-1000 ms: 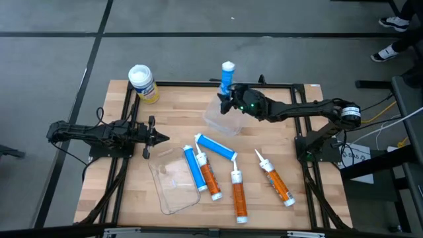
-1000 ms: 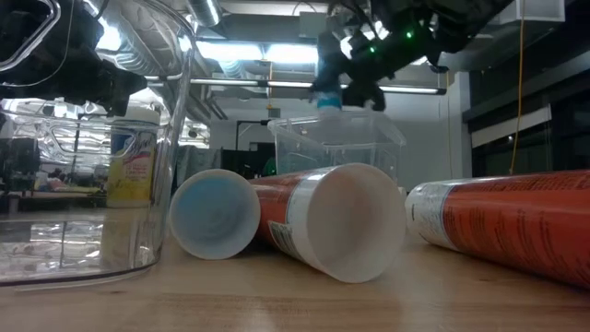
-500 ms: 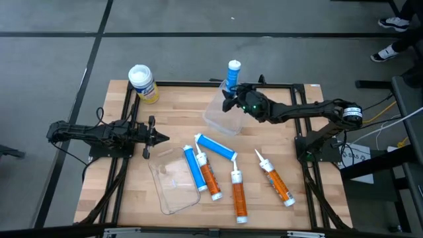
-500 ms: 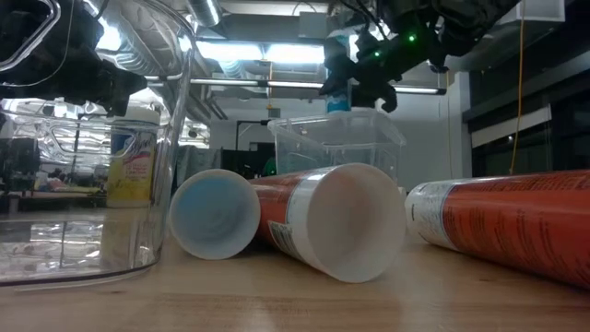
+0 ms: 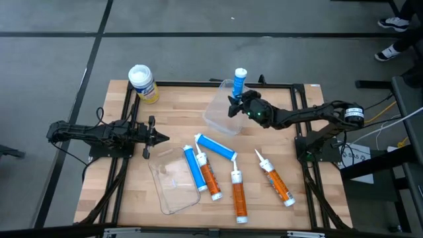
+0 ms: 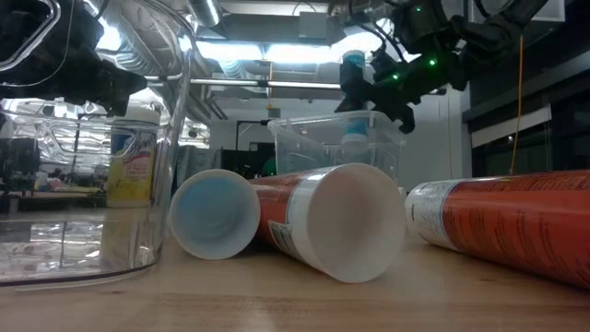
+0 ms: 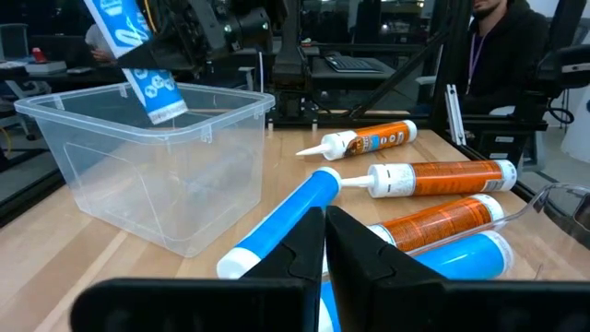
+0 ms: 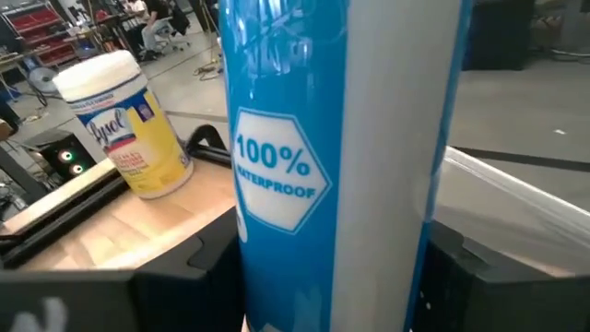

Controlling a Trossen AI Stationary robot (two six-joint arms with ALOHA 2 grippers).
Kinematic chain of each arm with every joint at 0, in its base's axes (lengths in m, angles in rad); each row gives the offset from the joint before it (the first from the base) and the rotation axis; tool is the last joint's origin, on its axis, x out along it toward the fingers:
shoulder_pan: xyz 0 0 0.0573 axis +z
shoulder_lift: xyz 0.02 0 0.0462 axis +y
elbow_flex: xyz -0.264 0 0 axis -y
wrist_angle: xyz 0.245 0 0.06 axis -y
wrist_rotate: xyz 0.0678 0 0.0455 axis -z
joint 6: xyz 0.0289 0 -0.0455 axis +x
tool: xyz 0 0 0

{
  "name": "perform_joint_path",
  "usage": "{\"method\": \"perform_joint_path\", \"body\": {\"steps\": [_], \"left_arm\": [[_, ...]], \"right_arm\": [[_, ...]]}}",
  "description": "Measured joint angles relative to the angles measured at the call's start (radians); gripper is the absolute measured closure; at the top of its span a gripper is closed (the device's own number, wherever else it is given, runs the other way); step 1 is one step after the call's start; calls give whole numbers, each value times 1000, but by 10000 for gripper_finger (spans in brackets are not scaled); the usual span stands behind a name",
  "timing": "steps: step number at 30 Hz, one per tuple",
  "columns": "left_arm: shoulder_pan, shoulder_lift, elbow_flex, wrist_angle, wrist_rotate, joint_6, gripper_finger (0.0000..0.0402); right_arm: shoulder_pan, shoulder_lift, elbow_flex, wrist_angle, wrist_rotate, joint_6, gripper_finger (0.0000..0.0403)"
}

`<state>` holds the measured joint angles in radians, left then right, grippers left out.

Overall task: Pick & place silicon tubes, Sealant and Lysol wipes
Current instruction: Put the top right blue sealant into the white bin

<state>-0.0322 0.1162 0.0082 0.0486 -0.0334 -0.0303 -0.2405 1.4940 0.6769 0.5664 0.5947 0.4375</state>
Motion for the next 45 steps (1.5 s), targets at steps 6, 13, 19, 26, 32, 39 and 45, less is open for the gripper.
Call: {"method": "perform_joint_path", "body": {"steps": [6, 13, 19, 26, 32, 39, 45], "left_arm": [[0, 0, 0, 0, 0, 0, 393], [0, 0, 0, 0, 0, 0, 389], [0, 0, 0, 0, 0, 0, 393], [0, 0, 0, 0, 0, 0, 389], [0, 0, 0, 0, 0, 0, 393], [0, 0, 0, 0, 0, 0, 389], [0, 0, 0, 0, 0, 0, 393]], "right_arm": [[-1, -56, -65, -8, 66, -32, 191], [-34, -151, -130, -34, 93, -127, 191], [-97, -201, -170, -61, 96, -198, 191], [-194, -209, -197, -18, 44, -238, 191], [-194, -209, -196, 115, -107, -257, 191], [-115, -173, -164, 88, -220, -151, 191], [-19, -134, -129, 66, -253, -129, 191]]}}
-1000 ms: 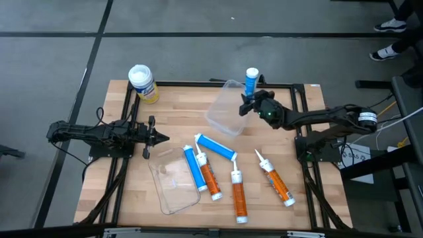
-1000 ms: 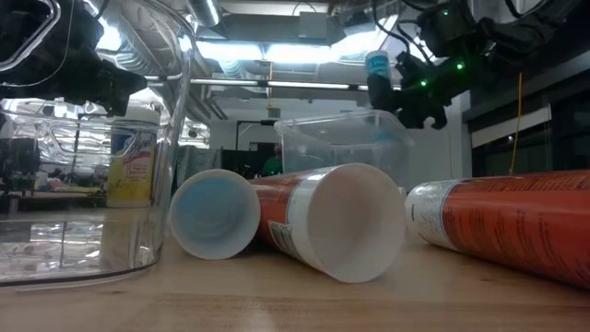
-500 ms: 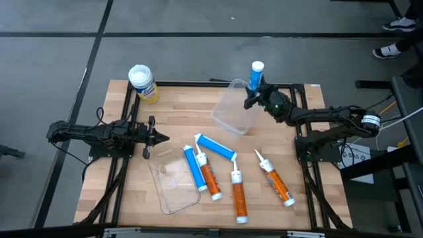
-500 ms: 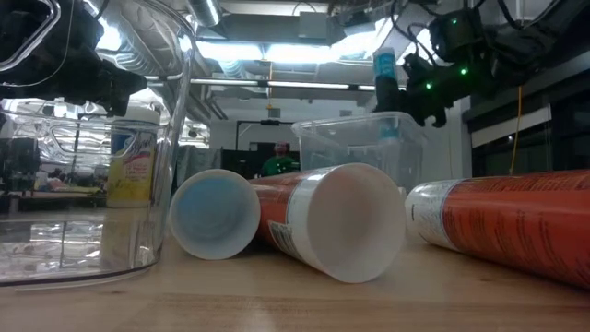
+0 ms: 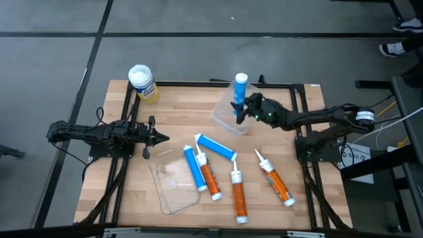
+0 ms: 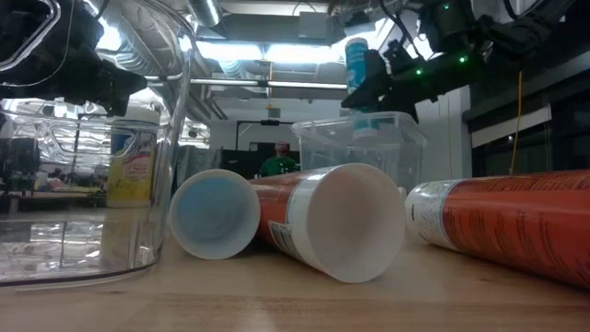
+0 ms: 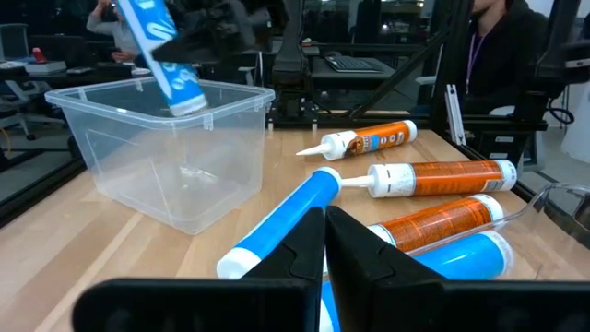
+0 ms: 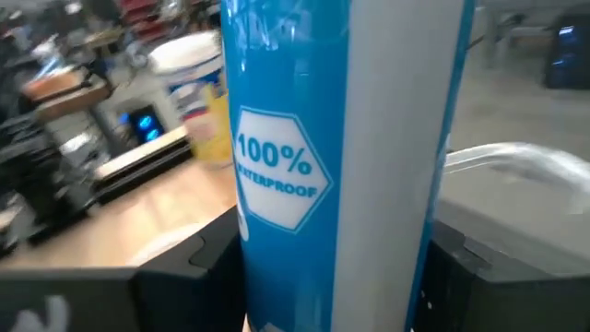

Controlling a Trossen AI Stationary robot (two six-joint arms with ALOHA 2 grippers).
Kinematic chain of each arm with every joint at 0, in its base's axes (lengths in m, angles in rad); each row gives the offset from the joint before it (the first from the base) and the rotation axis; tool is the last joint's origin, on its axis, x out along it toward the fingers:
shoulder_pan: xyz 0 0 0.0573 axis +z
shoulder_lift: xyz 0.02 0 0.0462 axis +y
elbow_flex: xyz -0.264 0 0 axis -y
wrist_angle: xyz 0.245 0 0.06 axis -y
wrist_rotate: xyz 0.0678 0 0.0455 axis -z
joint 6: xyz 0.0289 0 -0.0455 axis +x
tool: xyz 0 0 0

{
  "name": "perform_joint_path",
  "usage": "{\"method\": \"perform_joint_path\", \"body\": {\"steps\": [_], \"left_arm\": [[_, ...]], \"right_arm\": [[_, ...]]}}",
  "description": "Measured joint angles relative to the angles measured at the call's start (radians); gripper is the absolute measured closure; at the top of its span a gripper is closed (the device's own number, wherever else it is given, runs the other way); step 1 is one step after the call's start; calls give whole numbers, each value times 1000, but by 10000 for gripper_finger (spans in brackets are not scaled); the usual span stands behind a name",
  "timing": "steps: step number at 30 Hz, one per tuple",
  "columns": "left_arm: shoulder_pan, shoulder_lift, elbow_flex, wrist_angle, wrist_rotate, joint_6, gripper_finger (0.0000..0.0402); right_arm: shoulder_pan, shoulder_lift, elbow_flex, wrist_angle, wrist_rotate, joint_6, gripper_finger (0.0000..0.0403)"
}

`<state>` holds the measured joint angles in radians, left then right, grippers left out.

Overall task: Pick & place silicon tubes, Sealant and Lysol wipes
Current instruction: Put the top right blue sealant into the white bin

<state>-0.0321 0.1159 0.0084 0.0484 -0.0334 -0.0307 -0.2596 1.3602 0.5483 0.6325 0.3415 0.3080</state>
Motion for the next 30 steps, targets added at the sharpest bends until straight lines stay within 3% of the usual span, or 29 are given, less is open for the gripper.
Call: {"method": "perform_joint_path", "body": {"steps": [5, 14, 21, 30], "left_arm": [[0, 0, 0, 0, 0, 0, 390], [0, 0, 0, 0, 0, 0, 393], [0, 0, 0, 0, 0, 0, 389], [0, 0, 0, 0, 0, 0, 392]], "right_arm": [[61, 1, 4, -71, -21, 5, 191], [114, -34, 5, -147, -175, 81, 191], [138, -206, 5, -419, -267, 103, 191], [148, -470, 5, -851, -250, 110, 191]]}}
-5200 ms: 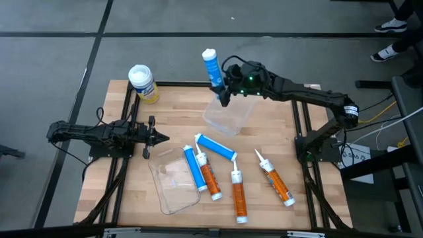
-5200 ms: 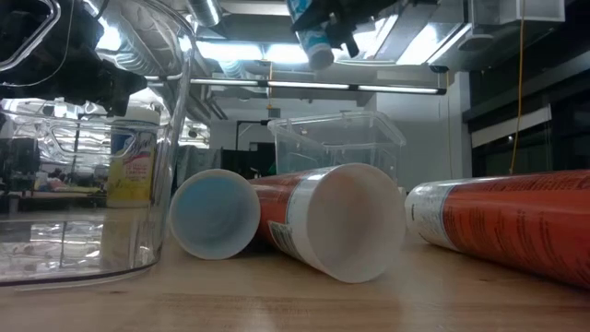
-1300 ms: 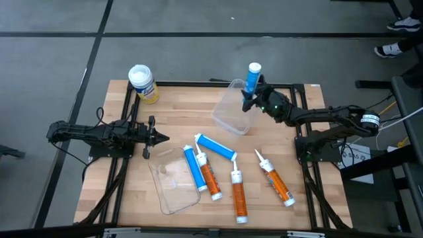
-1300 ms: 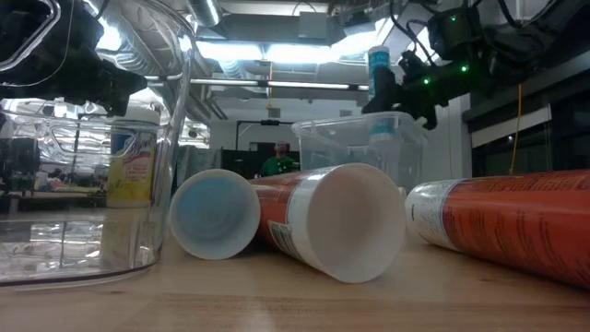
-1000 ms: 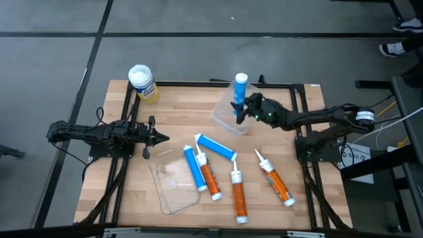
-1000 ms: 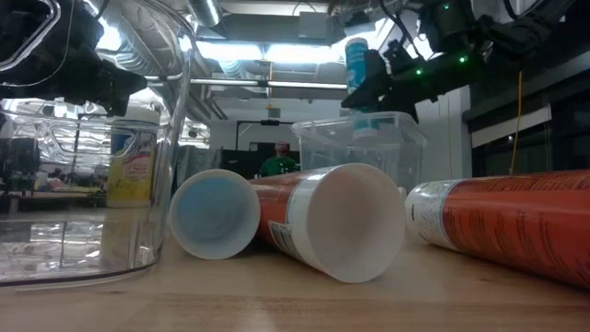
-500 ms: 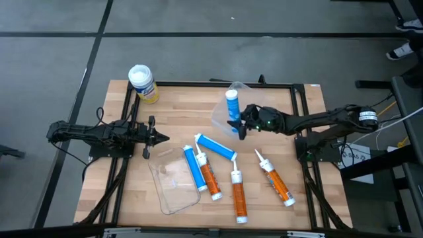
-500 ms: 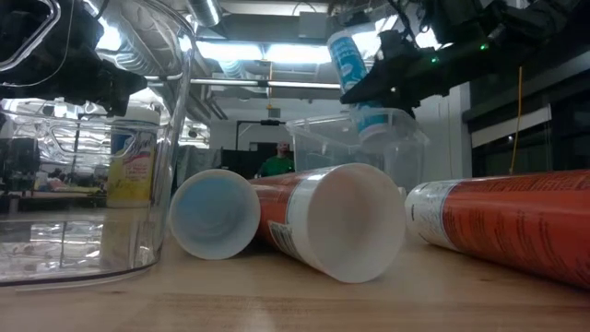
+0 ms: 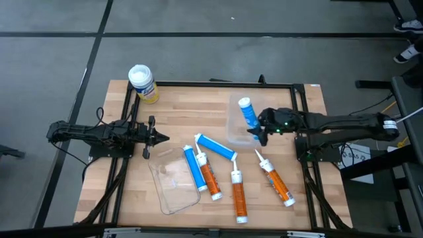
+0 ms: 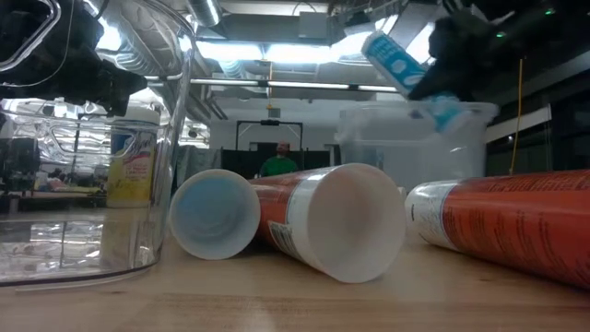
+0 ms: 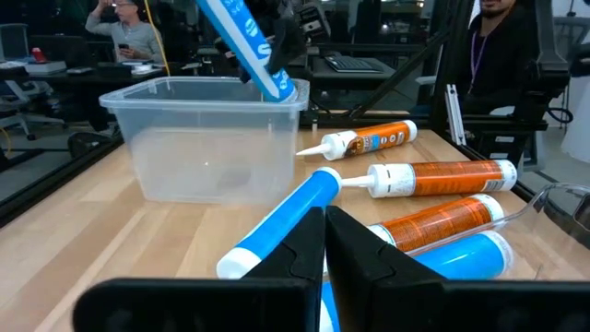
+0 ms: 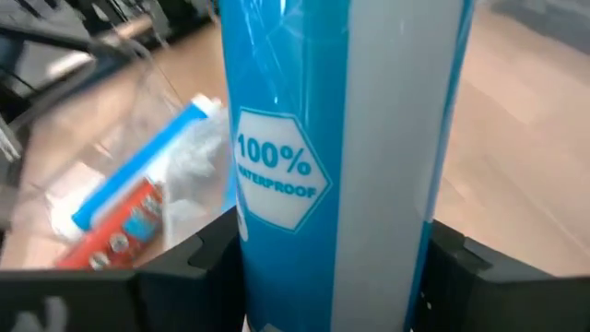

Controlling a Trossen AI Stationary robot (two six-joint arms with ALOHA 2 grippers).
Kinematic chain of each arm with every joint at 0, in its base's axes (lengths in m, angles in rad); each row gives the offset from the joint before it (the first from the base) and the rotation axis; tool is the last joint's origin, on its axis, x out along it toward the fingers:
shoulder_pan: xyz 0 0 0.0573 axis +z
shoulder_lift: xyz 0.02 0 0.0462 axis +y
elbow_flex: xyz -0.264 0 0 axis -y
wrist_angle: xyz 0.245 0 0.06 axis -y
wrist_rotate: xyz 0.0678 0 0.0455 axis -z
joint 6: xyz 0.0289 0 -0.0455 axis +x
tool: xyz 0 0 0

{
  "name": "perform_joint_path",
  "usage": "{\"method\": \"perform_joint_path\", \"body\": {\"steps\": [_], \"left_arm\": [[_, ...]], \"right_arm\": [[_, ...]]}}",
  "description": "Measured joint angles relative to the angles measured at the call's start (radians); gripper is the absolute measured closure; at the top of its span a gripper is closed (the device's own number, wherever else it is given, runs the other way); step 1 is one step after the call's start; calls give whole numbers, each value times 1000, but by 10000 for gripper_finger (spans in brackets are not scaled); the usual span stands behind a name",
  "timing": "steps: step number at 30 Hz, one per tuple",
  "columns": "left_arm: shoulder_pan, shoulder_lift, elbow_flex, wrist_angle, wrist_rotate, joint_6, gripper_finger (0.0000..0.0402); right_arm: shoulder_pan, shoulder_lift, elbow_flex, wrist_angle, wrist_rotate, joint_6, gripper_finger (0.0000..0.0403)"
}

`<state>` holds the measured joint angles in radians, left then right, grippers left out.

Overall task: Pick & place silicon tubes, Sealant and Lysol wipes
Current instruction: Put the top right blue sealant into the white bin

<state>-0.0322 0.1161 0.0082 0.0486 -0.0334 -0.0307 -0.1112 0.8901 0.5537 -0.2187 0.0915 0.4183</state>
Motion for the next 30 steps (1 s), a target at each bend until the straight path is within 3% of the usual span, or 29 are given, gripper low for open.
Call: {"method": "perform_joint_path", "body": {"steps": [6, 13, 21, 27, 30], "left_arm": [[0, 0, 0, 0, 0, 0, 390], [0, 0, 0, 0, 0, 0, 392], [0, 0, 0, 0, 0, 0, 391], [0, 0, 0, 0, 0, 0, 392], [0, 0, 0, 0, 0, 0, 389]], "right_arm": [[-21, -119, 0, -211, 166, 25, 191], [-48, -149, 0, -201, 329, 82, 191], [-56, -131, 0, -154, 390, 159, 191], [-56, -57, 3, -1, 354, 159, 191], [-56, -16, 61, -38, 327, 165, 191]]}}
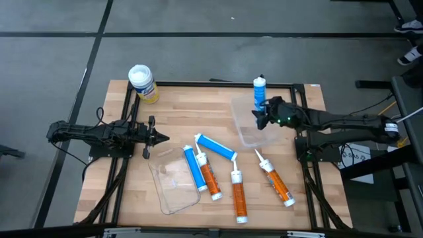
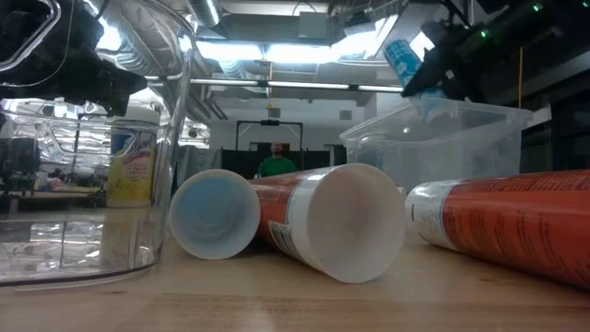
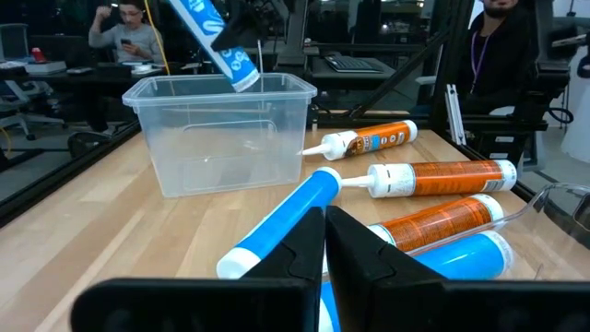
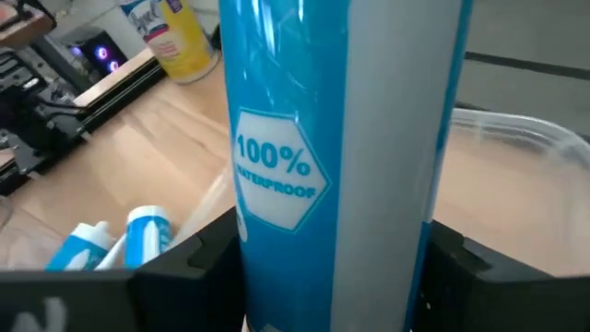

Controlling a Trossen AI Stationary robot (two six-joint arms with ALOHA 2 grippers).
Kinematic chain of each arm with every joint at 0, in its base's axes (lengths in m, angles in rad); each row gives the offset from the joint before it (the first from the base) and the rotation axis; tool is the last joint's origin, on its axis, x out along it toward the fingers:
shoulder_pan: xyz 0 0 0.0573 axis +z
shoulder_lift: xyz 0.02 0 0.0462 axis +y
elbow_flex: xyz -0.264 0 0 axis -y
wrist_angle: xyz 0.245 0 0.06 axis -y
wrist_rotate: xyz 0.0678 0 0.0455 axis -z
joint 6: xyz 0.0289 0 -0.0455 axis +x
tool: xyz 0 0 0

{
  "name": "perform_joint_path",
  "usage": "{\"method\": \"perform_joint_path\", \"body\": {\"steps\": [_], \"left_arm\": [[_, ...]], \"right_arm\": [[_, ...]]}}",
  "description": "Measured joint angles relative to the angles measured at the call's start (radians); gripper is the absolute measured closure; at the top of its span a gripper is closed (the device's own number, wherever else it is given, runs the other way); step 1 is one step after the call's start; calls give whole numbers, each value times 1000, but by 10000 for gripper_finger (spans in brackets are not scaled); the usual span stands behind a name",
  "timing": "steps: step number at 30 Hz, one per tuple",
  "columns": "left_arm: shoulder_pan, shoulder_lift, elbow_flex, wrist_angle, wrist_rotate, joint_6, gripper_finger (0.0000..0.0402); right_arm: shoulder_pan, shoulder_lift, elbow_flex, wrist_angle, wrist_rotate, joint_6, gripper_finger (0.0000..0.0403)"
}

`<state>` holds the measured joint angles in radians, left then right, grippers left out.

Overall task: Pick & place silicon tubes, Sealant and Lysol wipes
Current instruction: Put the top right blue sealant into the white bin

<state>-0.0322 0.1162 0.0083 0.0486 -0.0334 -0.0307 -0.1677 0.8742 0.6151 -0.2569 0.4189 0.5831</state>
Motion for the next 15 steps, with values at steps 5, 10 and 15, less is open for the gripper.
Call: {"method": "perform_joint_path", "body": {"steps": [5, 10, 15], "left_arm": [[0, 0, 0, 0, 0, 0, 392], [0, 0, 0, 0, 0, 0, 392], [0, 0, 0, 0, 0, 0, 389]], "right_arm": [[0, 78, 201, -206, 1, 0, 191], [-11, 168, 339, -372, 33, 51, 191], [-22, 256, 380, -425, 111, 138, 191]]}}
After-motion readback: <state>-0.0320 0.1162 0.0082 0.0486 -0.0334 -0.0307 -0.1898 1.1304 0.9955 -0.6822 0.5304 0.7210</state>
